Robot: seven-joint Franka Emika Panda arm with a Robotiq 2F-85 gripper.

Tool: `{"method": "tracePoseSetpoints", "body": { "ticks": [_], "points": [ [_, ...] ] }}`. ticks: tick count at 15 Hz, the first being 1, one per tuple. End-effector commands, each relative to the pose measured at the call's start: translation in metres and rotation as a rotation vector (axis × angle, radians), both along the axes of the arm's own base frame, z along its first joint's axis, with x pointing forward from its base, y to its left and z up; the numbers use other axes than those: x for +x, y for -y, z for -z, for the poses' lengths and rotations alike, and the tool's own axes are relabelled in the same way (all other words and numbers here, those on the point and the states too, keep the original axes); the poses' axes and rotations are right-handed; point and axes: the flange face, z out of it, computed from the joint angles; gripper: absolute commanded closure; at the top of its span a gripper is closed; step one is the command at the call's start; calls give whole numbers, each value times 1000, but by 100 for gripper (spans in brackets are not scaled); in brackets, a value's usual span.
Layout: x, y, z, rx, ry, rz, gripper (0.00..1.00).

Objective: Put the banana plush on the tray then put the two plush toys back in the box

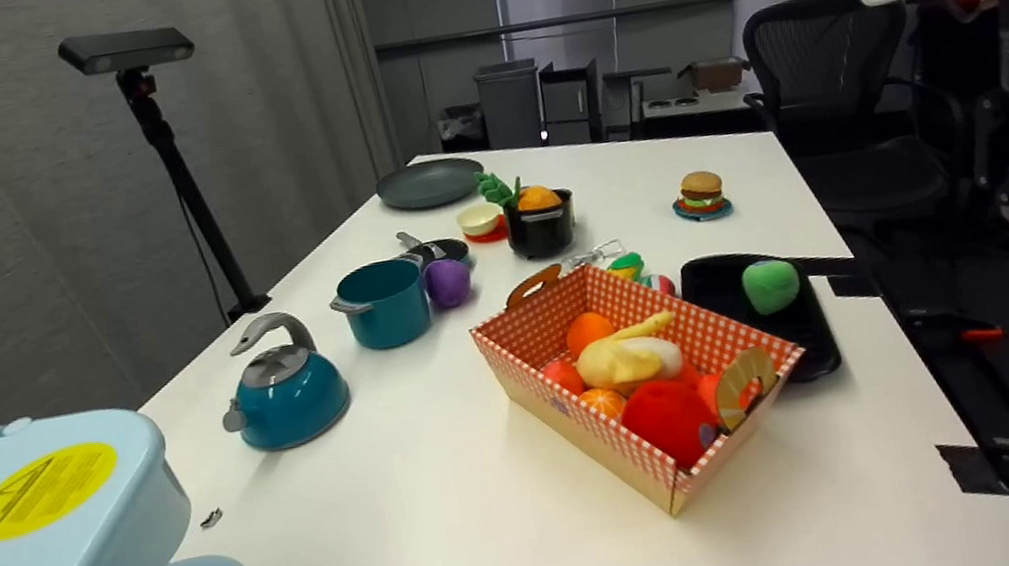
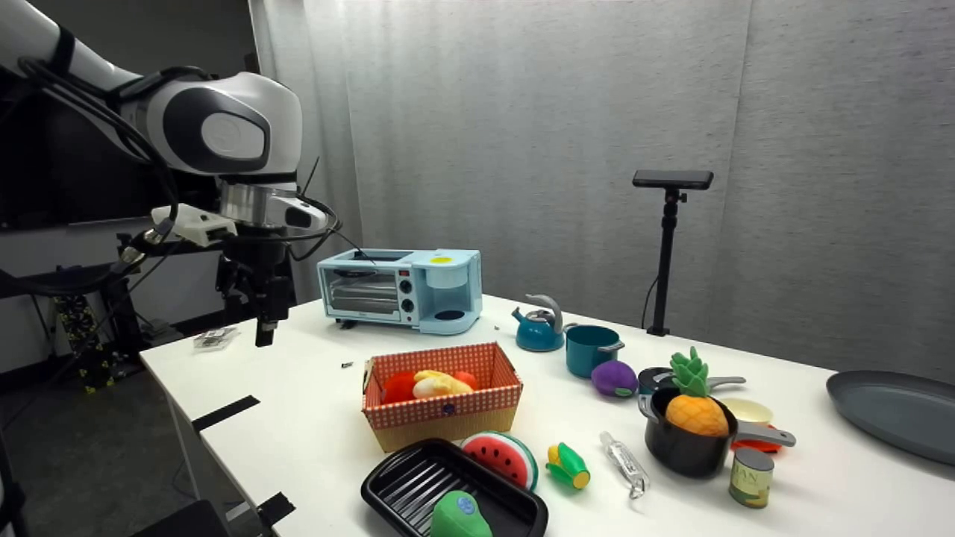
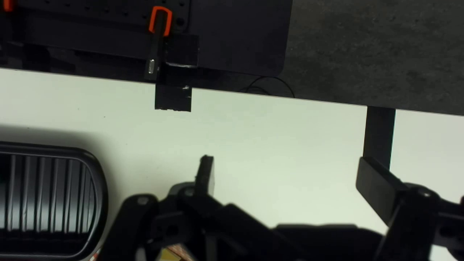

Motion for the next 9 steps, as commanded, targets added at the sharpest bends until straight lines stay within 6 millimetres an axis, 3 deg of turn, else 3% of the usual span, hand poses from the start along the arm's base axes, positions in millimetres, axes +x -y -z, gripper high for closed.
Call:
{"method": "tracePoseSetpoints", "body": {
  "ticks": [1, 9],
  "points": [
    [3, 1, 0, 1, 8, -4, 0],
    [42, 11, 8, -47, 107, -59, 0]
  ]
}}
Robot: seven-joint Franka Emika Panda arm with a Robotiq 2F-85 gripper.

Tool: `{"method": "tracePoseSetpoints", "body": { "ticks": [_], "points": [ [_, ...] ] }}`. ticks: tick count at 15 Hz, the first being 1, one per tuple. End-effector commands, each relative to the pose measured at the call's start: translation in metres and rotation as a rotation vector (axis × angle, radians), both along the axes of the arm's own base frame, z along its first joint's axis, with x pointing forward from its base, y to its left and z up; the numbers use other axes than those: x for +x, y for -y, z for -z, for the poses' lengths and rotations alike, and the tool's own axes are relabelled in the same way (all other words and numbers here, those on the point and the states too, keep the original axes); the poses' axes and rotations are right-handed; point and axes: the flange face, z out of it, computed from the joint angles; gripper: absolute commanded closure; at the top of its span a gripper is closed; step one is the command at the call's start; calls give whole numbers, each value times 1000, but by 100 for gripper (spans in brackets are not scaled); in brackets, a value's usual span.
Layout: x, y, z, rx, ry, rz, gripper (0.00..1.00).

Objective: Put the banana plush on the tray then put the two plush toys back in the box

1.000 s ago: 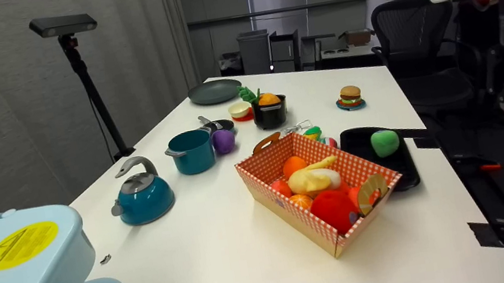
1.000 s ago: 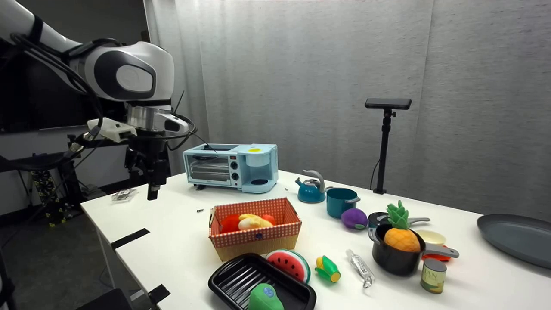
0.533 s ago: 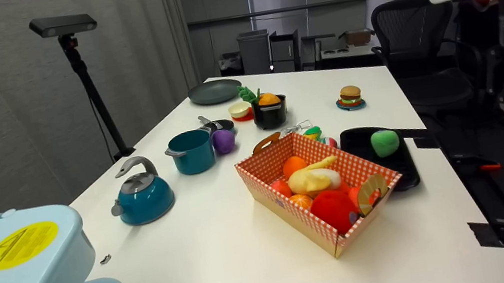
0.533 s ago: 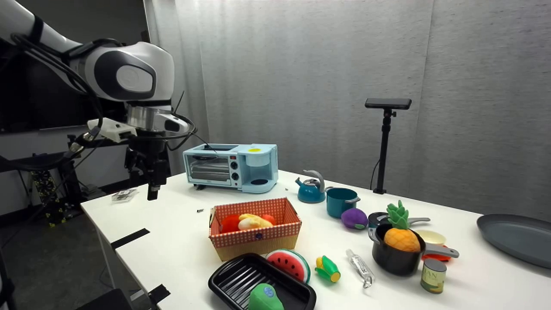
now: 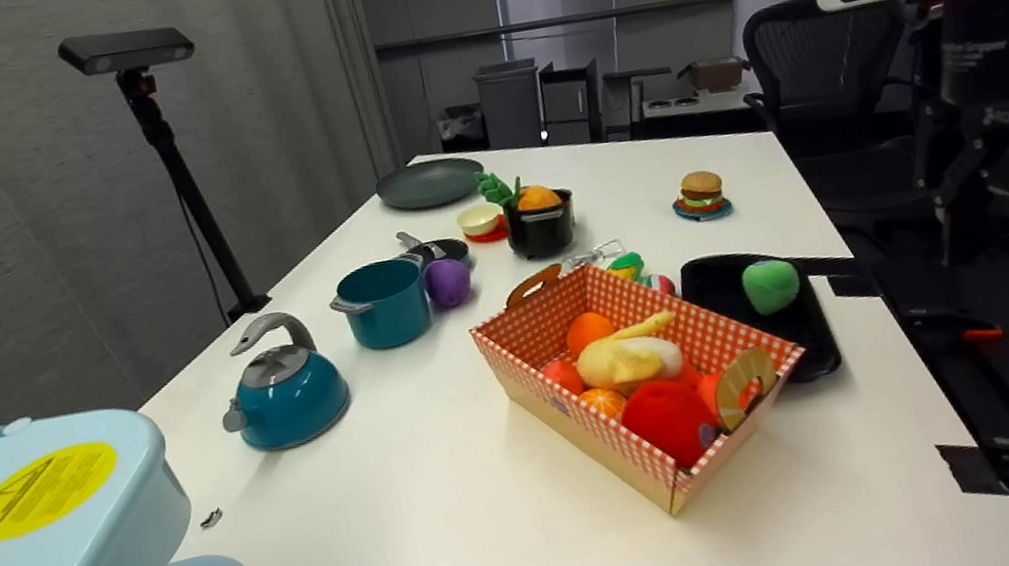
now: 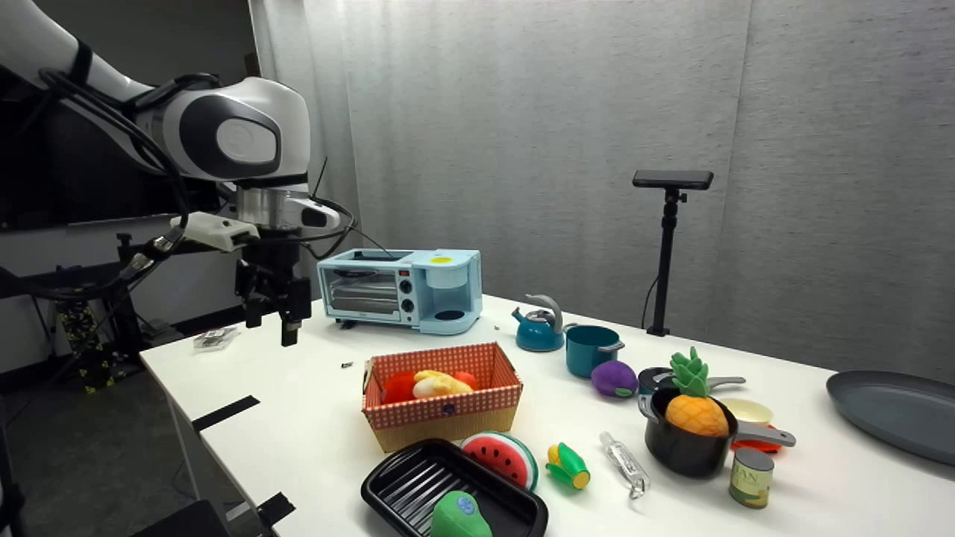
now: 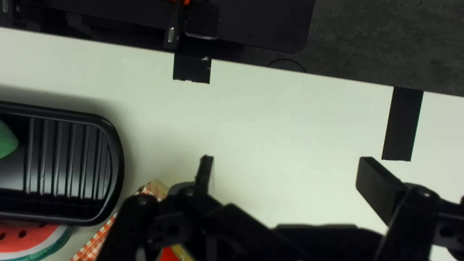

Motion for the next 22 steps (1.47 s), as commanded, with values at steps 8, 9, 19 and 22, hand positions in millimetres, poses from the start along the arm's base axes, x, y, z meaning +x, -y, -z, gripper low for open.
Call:
{"method": "tracePoseSetpoints", "body": {
  "ticks": [8, 9, 19, 22],
  "points": [
    [71, 9, 26, -66, 164, -132, 0],
    [77, 9, 29, -70, 183, -145, 0],
    [139, 58, 46, -77, 271, -108, 0],
    [148, 68, 59, -82, 253, -101, 0]
  ]
}}
